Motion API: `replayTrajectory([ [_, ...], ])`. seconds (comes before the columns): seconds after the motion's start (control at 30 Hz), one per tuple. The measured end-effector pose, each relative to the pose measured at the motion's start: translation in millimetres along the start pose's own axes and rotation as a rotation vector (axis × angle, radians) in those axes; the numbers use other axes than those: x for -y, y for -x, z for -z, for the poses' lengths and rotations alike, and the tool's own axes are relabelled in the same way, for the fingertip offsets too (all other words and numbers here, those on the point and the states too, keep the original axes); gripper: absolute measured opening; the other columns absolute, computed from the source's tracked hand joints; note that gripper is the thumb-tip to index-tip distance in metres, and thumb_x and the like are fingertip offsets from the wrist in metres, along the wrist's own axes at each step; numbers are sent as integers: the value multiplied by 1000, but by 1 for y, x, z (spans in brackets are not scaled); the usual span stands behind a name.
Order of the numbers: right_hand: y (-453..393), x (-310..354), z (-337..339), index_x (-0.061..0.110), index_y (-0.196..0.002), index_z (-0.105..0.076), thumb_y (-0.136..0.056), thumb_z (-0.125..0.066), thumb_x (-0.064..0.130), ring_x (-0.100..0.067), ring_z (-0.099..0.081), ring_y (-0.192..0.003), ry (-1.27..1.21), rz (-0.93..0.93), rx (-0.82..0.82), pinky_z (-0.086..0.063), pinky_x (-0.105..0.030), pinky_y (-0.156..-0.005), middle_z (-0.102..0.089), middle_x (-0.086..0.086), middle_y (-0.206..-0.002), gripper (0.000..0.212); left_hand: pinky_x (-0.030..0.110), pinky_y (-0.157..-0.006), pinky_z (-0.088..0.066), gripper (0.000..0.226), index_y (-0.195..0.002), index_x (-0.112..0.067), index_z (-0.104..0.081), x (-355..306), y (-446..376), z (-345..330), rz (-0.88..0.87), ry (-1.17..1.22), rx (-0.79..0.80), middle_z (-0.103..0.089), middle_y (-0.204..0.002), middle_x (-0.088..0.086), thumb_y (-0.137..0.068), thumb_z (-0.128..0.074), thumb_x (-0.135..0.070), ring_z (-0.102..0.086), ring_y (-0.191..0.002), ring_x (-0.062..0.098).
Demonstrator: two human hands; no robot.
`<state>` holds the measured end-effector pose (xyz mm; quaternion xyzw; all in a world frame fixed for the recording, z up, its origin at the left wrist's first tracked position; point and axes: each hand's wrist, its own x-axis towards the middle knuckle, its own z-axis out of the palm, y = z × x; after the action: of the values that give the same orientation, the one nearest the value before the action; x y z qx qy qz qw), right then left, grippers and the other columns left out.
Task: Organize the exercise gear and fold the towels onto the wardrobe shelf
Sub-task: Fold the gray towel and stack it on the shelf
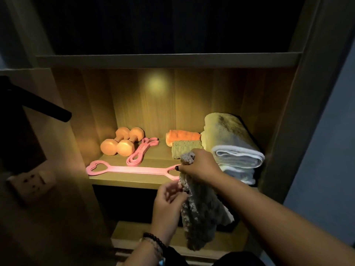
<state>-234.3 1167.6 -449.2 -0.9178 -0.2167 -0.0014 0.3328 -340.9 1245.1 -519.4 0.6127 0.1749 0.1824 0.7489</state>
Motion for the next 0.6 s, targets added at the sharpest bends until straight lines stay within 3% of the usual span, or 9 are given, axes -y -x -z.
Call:
replayTrajectory([
  [0.1, 12, 9, 3, 14, -89, -49, -71, -78, 45, -22, -51, -85, 35, -21, 20, -37, -30, -67, -53, -3, -89, 46, 14, -73, -43, 32, -112, -28, -49, 3, 22, -7, 3, -105, 77, -55, -113, -8, -86, -68, -23, -52, -101, 1],
  [0.17, 17, 10, 4, 12, -92, -56, -70, -80, 43, -22, -55, -85, 1, -46, 54, -38, -29, -66, -57, -4, -89, 46, 11, -71, -40, 55, -120, -34, -37, 3, 29, -8, 11, -141, 137, -49, -118, -14, -77, -67, -50, -47, -98, -7],
  [0.2, 21, 11, 5, 10, -91, -60, -68, -81, 41, -21, -57, -81, -42, -60, 76, -39, -29, -64, -60, -4, -86, 44, 9, -69, -39, 57, -122, -37, -30, 3, 31, -8, 18, -165, 158, -47, -118, -17, -79, -64, -53, -44, -95, -10],
  [0.3, 34, 9, 10, 7, -81, -68, -67, -82, 33, -17, -56, -62, -276, -78, 178, -42, -27, -57, -63, -4, -69, 32, 8, -68, -38, 31, -113, -39, -30, 4, 31, -5, -15, -273, 179, -47, -108, -24, -96, -54, -29, -45, -87, -14],
  [0.43, 53, 11, 31, 1, -96, -66, -79, -74, 7, -12, -60, -59, -521, -137, 294, -50, -19, -48, -65, -8, -75, 19, 24, -76, -49, 25, -116, -36, -46, 7, 27, 4, -79, -200, 87, -62, -110, -7, -97, -51, -19, -61, -98, 8],
  [0.5, 57, 10, 36, -2, -103, -62, -81, -70, 0, -18, -63, -66, -568, -140, 238, -54, -24, -53, -66, -15, -85, 23, 31, -76, -53, 21, -112, -29, -51, 11, 28, 9, -88, -157, 22, -66, -104, -3, -95, -55, -17, -65, -95, 14],
  [0.6, 55, 6, 37, 2, -93, -64, -84, -68, 4, -28, -70, -75, -531, -69, 75, -60, -40, -63, -69, -18, -88, 10, 43, -76, -55, 6, -88, -21, -60, 13, 28, 18, -151, -232, -61, -69, -86, 3, -91, -60, -15, -66, -85, 23],
])
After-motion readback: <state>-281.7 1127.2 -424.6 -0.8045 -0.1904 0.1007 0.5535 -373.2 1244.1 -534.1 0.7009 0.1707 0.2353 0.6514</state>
